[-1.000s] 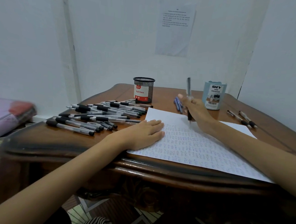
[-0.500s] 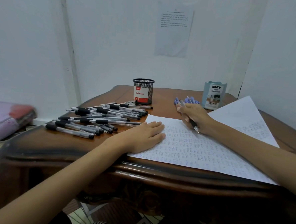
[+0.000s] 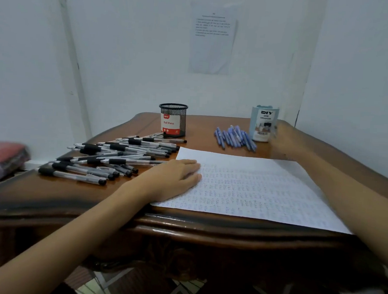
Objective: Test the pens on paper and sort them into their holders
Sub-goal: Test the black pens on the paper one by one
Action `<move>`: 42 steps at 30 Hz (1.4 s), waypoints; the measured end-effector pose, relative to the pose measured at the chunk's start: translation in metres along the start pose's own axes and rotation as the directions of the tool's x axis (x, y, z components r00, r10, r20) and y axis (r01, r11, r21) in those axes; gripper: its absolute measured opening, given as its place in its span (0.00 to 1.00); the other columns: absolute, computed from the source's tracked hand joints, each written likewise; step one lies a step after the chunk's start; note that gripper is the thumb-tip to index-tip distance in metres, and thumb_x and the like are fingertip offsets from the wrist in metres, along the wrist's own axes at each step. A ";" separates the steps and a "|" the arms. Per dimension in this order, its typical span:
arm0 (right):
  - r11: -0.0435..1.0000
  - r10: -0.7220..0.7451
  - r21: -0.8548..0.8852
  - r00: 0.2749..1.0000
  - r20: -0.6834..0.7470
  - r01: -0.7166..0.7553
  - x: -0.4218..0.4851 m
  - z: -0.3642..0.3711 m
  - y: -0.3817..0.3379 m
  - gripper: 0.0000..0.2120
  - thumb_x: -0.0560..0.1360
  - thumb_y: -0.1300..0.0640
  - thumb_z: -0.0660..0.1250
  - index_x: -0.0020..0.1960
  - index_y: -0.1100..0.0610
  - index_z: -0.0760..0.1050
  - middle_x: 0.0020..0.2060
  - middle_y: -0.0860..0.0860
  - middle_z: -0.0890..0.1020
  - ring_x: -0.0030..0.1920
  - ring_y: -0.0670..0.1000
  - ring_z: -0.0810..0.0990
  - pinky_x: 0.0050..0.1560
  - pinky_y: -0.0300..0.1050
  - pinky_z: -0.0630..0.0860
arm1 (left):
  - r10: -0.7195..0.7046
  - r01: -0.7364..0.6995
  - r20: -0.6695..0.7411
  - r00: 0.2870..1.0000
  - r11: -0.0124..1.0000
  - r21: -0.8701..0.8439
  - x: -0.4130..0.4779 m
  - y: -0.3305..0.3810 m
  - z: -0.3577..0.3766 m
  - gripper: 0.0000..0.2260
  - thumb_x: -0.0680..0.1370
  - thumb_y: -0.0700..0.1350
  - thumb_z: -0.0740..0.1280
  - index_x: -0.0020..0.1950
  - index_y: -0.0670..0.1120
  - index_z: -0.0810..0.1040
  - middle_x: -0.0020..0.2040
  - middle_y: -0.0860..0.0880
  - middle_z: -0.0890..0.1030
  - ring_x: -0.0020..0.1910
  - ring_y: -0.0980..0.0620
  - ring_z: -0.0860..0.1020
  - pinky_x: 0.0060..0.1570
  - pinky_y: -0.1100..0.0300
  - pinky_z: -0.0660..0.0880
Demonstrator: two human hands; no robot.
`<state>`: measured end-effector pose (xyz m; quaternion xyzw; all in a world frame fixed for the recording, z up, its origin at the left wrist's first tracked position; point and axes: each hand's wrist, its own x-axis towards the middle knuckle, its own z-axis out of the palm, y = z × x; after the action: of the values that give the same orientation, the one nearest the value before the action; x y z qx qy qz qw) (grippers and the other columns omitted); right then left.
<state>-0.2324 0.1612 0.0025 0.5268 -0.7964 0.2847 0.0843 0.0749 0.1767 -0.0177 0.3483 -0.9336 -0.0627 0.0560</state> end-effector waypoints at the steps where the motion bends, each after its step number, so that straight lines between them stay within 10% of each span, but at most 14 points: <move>1: 0.998 0.038 -0.053 0.999 -0.008 -0.038 0.001 -0.004 0.011 0.12 0.78 0.54 0.59 0.56 0.61 0.72 0.52 0.58 0.77 0.50 0.58 0.77 0.41 0.44 0.71 | 0.002 -0.001 -0.016 1.000 1.000 0.012 0.000 0.000 0.000 0.23 0.82 0.55 0.50 0.76 0.51 0.58 0.76 0.54 0.59 0.73 0.56 0.58 0.68 0.63 0.53; 6: 0.960 0.136 -0.249 0.991 0.006 -0.130 -0.001 -0.001 0.039 0.12 0.78 0.57 0.62 0.39 0.63 0.72 0.44 0.61 0.79 0.40 0.57 0.72 0.38 0.44 0.67 | 0.014 -0.010 -0.072 0.997 0.998 0.058 -0.002 0.004 -0.001 0.21 0.81 0.55 0.52 0.73 0.50 0.64 0.73 0.53 0.65 0.70 0.55 0.64 0.67 0.61 0.60; 9: 0.953 0.139 -0.271 0.990 -0.005 -0.135 0.000 -0.002 0.033 0.10 0.77 0.57 0.63 0.48 0.65 0.77 0.43 0.60 0.76 0.42 0.57 0.72 0.39 0.44 0.67 | 0.025 -0.021 -0.084 0.996 0.999 0.050 -0.003 0.004 -0.001 0.21 0.82 0.54 0.53 0.73 0.49 0.66 0.73 0.53 0.66 0.69 0.55 0.66 0.66 0.61 0.61; 15: 0.946 -0.258 0.158 0.954 -0.155 0.282 -0.013 0.001 -0.043 0.08 0.77 0.60 0.63 0.52 0.58 0.79 0.38 0.52 0.79 0.38 0.50 0.75 0.39 0.42 0.69 | 0.023 -0.023 -0.078 0.997 1.000 -0.001 -0.002 -0.001 0.002 0.22 0.81 0.54 0.53 0.73 0.48 0.64 0.73 0.52 0.65 0.70 0.55 0.65 0.69 0.58 0.60; 19: 0.843 -0.537 0.014 0.843 -0.002 0.537 -0.018 0.032 -0.097 0.13 0.74 0.62 0.60 0.51 0.50 0.79 0.39 0.48 0.80 0.45 0.49 0.77 0.41 0.45 0.71 | 0.025 -0.025 -0.084 0.996 1.000 -0.002 -0.003 0.000 0.002 0.21 0.82 0.53 0.53 0.73 0.47 0.65 0.73 0.51 0.66 0.69 0.53 0.66 0.68 0.58 0.62; 27: 0.827 -0.516 -0.061 0.797 0.315 0.559 0.005 0.096 -0.151 0.20 0.81 0.52 0.54 0.73 0.48 0.62 0.62 0.56 0.69 0.64 0.55 0.64 0.61 0.48 0.64 | 0.014 -0.015 -0.087 0.996 1.000 -0.008 -0.003 0.000 0.003 0.19 0.82 0.52 0.54 0.66 0.43 0.72 0.66 0.46 0.73 0.62 0.50 0.73 0.63 0.52 0.69; 35: 0.834 -0.455 0.439 0.866 0.205 0.335 0.010 0.091 -0.147 0.10 0.75 0.58 0.67 0.55 0.61 0.79 0.47 0.53 0.82 0.45 0.46 0.74 0.38 0.29 0.68 | 0.023 -0.024 -0.100 0.995 1.000 -0.011 -0.001 -0.002 0.005 0.19 0.82 0.52 0.54 0.65 0.42 0.72 0.65 0.46 0.73 0.61 0.50 0.73 0.62 0.50 0.70; 42: 0.322 0.052 0.938 0.992 0.117 -0.128 0.001 0.038 -0.115 0.10 0.80 0.53 0.58 0.42 0.55 0.68 0.33 0.48 0.82 0.18 0.42 0.73 0.16 0.32 0.62 | 0.029 -0.031 -0.080 0.996 0.999 -0.024 -0.002 0.000 0.001 0.21 0.82 0.52 0.54 0.72 0.47 0.66 0.72 0.50 0.67 0.68 0.53 0.67 0.67 0.59 0.61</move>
<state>-0.1245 0.1071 0.0136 0.4419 -0.5140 0.6804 -0.2786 0.0766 0.1781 -0.0188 0.3357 -0.9349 -0.0600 0.0984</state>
